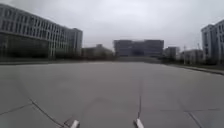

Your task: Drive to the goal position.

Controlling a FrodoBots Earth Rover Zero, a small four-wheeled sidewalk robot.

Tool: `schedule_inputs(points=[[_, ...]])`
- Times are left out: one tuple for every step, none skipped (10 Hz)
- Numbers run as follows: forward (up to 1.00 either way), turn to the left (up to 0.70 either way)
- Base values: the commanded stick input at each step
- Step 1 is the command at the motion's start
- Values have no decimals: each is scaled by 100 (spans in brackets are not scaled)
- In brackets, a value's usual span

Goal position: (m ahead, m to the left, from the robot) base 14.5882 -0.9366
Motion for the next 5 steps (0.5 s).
schedule_inputs(points=[[100, 0], [100, 0], [100, 0], [100, 0], [100, 0]])
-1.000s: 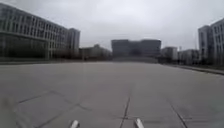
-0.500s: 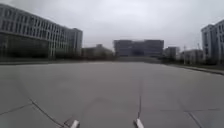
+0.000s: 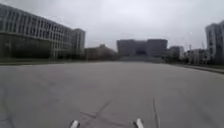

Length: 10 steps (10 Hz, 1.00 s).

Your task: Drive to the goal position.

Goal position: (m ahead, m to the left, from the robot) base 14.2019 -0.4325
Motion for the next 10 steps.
schedule_inputs(points=[[100, 0], [100, 0], [100, 0], [100, 0], [100, 0], [100, -40], [100, -40], [100, -40], [100, -40], [100, -40]])
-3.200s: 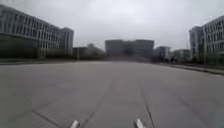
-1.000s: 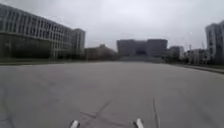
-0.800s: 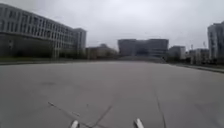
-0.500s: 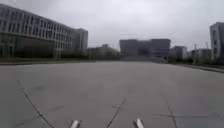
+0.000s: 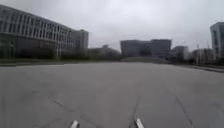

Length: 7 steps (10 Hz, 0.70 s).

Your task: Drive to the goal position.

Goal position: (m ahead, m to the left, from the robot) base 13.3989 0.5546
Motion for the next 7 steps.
schedule_inputs(points=[[100, -40], [100, -40], [100, -40], [100, -40], [100, -39], [100, -24], [100, 0]])
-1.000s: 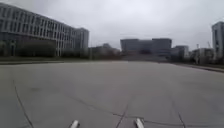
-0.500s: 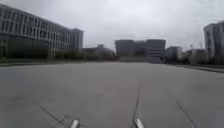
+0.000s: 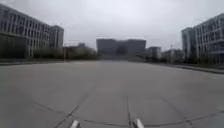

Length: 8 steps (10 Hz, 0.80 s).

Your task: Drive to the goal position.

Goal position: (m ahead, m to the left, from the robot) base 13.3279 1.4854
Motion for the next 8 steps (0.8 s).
schedule_inputs(points=[[100, 0], [100, 0], [100, 0], [100, 0], [100, 0], [100, 0], [100, 0], [100, 0]])
